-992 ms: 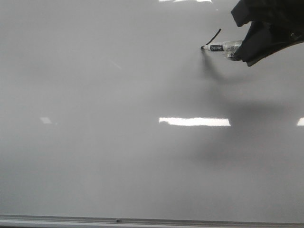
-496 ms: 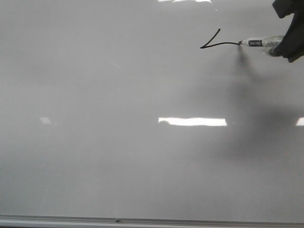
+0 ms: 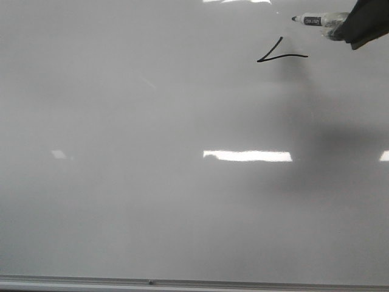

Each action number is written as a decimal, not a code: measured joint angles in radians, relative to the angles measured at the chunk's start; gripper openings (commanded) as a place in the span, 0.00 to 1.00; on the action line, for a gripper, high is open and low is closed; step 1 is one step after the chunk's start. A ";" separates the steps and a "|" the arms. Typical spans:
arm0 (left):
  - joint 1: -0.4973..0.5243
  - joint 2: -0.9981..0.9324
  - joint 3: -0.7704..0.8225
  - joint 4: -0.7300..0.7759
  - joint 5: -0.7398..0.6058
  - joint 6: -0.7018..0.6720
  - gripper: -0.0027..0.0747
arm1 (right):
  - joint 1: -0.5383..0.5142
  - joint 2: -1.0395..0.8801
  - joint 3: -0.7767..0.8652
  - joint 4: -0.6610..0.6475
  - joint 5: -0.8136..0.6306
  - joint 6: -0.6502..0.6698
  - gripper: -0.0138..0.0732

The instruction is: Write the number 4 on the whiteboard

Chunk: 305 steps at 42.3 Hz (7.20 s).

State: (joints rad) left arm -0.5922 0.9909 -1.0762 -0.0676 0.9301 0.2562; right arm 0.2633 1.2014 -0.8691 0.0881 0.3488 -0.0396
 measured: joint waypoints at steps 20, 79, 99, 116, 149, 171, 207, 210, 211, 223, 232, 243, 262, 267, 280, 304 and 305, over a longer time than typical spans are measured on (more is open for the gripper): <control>0.000 0.000 0.000 0.000 -0.014 0.000 0.57 | 0.059 0.084 -0.002 0.000 0.231 -0.018 0.08; -0.466 0.355 -0.092 -0.120 -0.130 0.409 0.46 | 0.546 -0.273 -0.021 0.048 0.579 -0.416 0.08; -0.466 0.356 -0.092 -0.113 -0.122 0.438 0.09 | 0.546 -0.273 -0.021 0.044 0.582 -0.439 0.26; -0.466 0.357 -0.092 -0.080 -0.129 0.380 0.09 | 0.546 -0.273 -0.021 0.045 0.570 -0.427 0.88; 0.107 0.338 -0.092 0.328 -0.021 -0.334 0.09 | 0.438 -0.273 -0.022 0.028 0.588 -0.355 0.88; 0.480 0.132 0.282 0.252 -0.626 -0.449 0.09 | 0.438 -0.273 -0.022 0.029 0.602 -0.355 0.88; 0.489 0.488 0.390 0.131 -1.278 -0.454 0.35 | 0.438 -0.273 -0.022 0.029 0.610 -0.353 0.88; 0.489 0.504 0.390 0.128 -1.284 -0.454 0.42 | 0.438 -0.273 -0.022 0.029 0.610 -0.353 0.88; 0.489 0.505 0.390 0.128 -1.284 -0.454 0.44 | 0.438 -0.273 -0.022 0.029 0.610 -0.353 0.88; 0.489 0.499 0.376 0.151 -1.219 -0.454 0.47 | 0.438 -0.275 -0.026 0.029 0.578 -0.334 0.88; 0.489 0.380 0.295 0.260 -0.981 -0.454 0.47 | 0.373 -0.333 -0.089 -0.113 0.599 -0.093 0.88; 0.489 0.190 0.145 0.302 -0.593 -0.452 0.47 | 0.271 -0.489 -0.123 -0.307 0.701 0.163 0.88; 0.237 -0.162 0.080 0.285 -0.224 -0.399 0.47 | 0.266 -0.715 -0.106 -0.291 0.754 0.217 0.88; 0.155 -0.229 0.080 0.257 -0.112 -0.399 0.47 | 0.266 -0.732 -0.102 -0.282 0.795 0.218 0.88; 0.060 -0.300 0.078 0.227 -0.019 -0.399 0.45 | 0.266 -0.733 -0.102 -0.277 0.811 0.218 0.76; 0.060 -0.300 0.078 0.213 -0.022 -0.399 0.01 | 0.266 -0.733 -0.102 -0.274 0.812 0.220 0.08; 0.060 -0.300 0.078 0.213 -0.022 -0.399 0.01 | 0.266 -0.733 -0.102 -0.274 0.812 0.220 0.08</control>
State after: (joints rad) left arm -0.5326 0.6913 -0.9984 0.1451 0.9082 -0.1431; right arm 0.5295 0.4685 -0.9709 -0.1861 1.1612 0.1803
